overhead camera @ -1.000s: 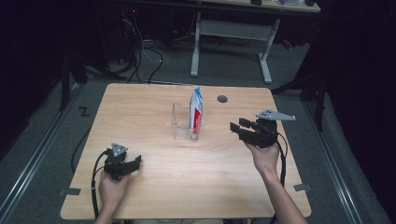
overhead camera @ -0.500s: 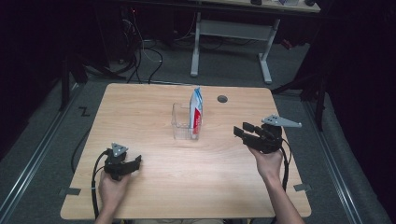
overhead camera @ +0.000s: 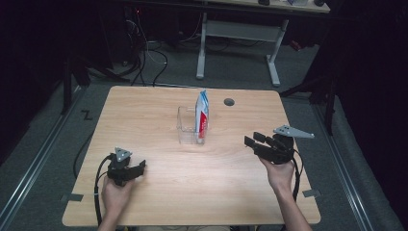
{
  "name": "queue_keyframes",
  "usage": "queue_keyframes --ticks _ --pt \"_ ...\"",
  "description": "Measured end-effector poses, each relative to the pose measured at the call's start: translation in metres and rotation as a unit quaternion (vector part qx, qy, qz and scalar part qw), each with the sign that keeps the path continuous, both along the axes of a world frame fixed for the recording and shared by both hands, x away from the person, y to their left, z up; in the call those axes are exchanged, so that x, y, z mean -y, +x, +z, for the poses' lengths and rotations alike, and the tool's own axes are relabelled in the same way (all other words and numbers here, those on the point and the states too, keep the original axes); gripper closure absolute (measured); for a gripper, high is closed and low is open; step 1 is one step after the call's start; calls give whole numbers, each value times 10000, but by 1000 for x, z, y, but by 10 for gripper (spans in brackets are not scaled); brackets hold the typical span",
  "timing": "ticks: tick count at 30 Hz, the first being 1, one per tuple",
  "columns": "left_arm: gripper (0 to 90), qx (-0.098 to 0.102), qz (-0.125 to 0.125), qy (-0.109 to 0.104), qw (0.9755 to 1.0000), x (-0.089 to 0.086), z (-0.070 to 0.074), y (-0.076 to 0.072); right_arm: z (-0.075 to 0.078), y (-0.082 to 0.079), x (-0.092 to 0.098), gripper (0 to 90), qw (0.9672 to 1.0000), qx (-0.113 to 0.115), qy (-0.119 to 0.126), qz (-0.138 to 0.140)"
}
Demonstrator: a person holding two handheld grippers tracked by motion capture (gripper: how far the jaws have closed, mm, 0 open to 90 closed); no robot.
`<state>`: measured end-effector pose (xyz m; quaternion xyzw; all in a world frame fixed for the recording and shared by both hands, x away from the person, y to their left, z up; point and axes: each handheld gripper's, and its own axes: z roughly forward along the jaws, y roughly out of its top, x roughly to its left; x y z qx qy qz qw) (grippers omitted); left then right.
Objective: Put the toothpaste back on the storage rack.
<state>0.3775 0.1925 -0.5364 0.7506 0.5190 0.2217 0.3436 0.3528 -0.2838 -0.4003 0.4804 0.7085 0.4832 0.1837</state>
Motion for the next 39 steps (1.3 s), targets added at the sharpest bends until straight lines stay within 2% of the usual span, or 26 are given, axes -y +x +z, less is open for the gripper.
queue_keyframes --ticks 16,24,32,39 --pt "320 -1 -1 -2 10000 0 0 0 -26 -7 7 515 9996 -221 159 -115" --pt "320 1 1 2 10000 0 0 0 -34 -11 13 524 9992 -196 255 -228" --pt "320 2 1 6 10000 0 0 0 -42 -12 17 525 9988 -269 282 -282" --pt "320 6 6 11 10000 0 0 0 -51 -9 18 524 9986 -368 207 -322"
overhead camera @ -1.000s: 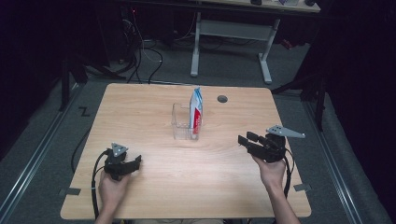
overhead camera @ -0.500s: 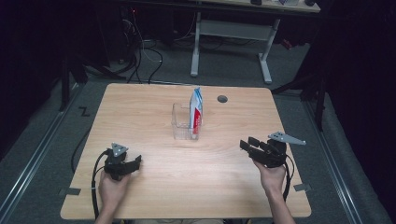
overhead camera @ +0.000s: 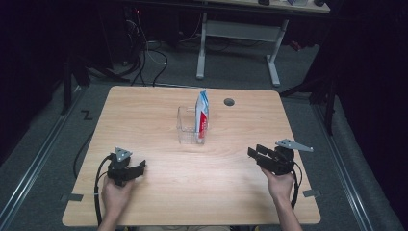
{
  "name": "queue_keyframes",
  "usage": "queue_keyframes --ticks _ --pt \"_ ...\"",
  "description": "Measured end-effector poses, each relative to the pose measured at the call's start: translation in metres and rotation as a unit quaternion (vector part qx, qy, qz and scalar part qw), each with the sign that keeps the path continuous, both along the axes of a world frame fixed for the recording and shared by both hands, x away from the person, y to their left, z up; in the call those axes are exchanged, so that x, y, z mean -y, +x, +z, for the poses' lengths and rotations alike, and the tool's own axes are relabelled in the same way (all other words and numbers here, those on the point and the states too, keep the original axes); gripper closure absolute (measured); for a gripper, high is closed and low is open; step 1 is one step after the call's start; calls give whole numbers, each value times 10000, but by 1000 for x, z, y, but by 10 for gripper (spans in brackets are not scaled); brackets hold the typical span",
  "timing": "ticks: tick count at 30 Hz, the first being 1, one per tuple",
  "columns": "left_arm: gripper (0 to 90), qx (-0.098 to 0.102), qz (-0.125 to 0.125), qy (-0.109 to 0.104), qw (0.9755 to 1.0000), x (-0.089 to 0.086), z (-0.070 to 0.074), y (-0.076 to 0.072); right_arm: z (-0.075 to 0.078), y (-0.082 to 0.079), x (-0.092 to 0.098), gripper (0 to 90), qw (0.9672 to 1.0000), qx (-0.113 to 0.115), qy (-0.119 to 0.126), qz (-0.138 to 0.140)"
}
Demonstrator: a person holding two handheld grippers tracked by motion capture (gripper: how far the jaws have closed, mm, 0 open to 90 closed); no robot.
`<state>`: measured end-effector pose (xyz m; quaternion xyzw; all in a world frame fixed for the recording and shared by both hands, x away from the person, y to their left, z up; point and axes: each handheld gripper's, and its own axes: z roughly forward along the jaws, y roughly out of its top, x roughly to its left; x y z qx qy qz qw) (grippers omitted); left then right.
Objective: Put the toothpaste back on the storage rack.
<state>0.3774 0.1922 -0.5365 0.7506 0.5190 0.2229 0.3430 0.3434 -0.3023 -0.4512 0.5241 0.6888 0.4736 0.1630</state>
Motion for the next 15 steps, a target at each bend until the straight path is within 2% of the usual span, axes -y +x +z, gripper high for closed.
queue_keyframes --ticks 5,9,10,15 --pt "320 1 -1 3 10000 0 0 0 -7 2 2 523 9999 -103 -67 -66" --pt "320 2 0 4 10000 0 0 0 -13 3 2 522 9998 -196 -29 -88" --pt "320 1 0 6 10000 0 0 0 -16 3 1 521 9997 -214 -114 -100" --pt "320 -3 -3 7 10000 0 0 0 -21 4 -2 520 9994 -257 -227 -64"
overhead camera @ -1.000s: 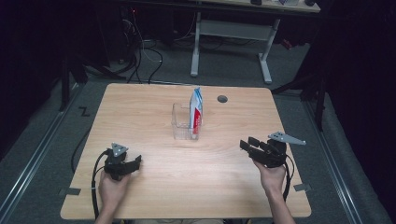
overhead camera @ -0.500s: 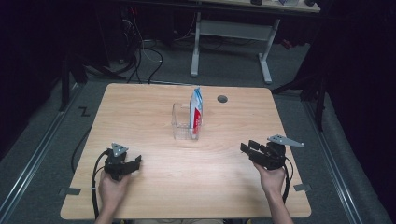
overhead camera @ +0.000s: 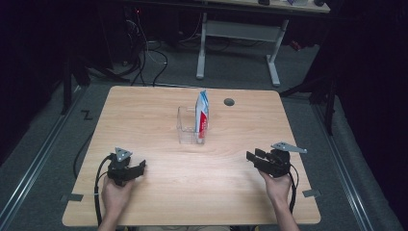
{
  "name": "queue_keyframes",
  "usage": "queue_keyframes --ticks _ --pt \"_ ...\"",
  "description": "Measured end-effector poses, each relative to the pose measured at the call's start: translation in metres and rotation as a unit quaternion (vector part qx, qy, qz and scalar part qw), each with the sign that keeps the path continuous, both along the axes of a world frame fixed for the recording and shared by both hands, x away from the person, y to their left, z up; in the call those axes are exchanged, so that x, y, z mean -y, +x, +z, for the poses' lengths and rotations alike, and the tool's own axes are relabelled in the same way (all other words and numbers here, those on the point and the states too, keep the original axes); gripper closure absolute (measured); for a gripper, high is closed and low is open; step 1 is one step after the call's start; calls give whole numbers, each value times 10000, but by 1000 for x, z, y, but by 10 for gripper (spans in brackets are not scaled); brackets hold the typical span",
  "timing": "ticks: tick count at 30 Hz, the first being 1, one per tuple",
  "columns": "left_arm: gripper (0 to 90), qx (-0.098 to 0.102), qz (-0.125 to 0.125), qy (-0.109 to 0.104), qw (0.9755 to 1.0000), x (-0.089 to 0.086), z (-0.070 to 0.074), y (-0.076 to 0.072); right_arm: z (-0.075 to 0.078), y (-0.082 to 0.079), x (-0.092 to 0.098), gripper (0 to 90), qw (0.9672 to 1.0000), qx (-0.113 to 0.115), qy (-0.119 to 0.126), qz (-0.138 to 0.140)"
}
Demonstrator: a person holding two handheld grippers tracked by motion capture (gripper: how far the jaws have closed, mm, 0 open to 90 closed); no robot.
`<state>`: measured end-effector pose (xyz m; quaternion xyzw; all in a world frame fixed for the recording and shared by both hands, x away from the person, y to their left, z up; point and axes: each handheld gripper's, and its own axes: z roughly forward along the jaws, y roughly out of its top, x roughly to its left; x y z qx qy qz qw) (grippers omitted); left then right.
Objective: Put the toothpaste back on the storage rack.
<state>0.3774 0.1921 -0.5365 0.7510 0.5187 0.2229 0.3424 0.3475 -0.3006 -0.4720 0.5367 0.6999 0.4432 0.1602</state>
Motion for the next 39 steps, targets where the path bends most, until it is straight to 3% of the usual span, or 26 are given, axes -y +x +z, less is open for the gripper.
queue_keyframes --ticks 9,27,33,39 --pt "320 4 4 -4 10000 0 0 0 -15 5 -1 518 9997 -192 -95 -109" --pt "320 4 5 7 10000 0 0 0 -44 11 2 506 9967 -431 -585 -368" --pt "321 -4 4 9 10000 0 0 0 -48 15 0 505 9943 -367 -891 -445" --pt "322 2 14 -3 10000 0 0 0 -51 16 -2 504 9931 -317 -1017 -493"
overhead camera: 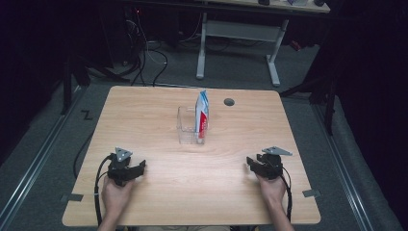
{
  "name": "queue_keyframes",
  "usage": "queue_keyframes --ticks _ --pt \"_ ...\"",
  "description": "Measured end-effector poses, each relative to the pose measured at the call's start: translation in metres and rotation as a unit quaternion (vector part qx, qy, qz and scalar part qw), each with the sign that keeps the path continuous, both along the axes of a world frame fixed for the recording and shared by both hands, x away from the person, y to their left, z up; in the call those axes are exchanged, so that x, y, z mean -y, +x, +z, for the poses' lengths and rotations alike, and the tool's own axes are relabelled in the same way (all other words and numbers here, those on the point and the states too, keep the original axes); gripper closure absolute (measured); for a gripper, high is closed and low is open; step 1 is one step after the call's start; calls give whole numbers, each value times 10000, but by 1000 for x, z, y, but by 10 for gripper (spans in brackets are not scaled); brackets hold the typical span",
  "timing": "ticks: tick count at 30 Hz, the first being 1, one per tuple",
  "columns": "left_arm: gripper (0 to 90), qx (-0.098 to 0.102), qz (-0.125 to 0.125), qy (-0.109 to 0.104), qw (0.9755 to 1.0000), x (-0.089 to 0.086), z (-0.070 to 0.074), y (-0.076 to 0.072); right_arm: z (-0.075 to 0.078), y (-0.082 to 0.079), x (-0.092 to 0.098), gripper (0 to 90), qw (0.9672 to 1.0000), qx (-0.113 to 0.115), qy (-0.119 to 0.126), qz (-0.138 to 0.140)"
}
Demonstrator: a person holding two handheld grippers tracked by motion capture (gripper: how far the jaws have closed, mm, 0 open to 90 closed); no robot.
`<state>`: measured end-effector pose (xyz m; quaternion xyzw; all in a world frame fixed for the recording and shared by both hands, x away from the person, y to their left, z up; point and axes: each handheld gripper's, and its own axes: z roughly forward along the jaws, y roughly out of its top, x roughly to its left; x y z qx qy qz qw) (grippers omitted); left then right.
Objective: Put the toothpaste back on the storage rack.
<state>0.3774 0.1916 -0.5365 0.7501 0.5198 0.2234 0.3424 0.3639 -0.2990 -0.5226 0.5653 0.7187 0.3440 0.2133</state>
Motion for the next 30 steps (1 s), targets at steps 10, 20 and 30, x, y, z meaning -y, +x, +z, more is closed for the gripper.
queue_keyframes --ticks 10,20,30 --pt "321 6 5 -5 10000 0 0 0 -6 3 -5 488 9998 2 -202 10" --pt "320 -4 -5 -20 10000 -1 0 0 -8 2 -10 438 9987 101 -502 69" --pt "320 -7 -5 -27 10000 -1 0 0 -8 2 -10 427 9987 93 -498 76"
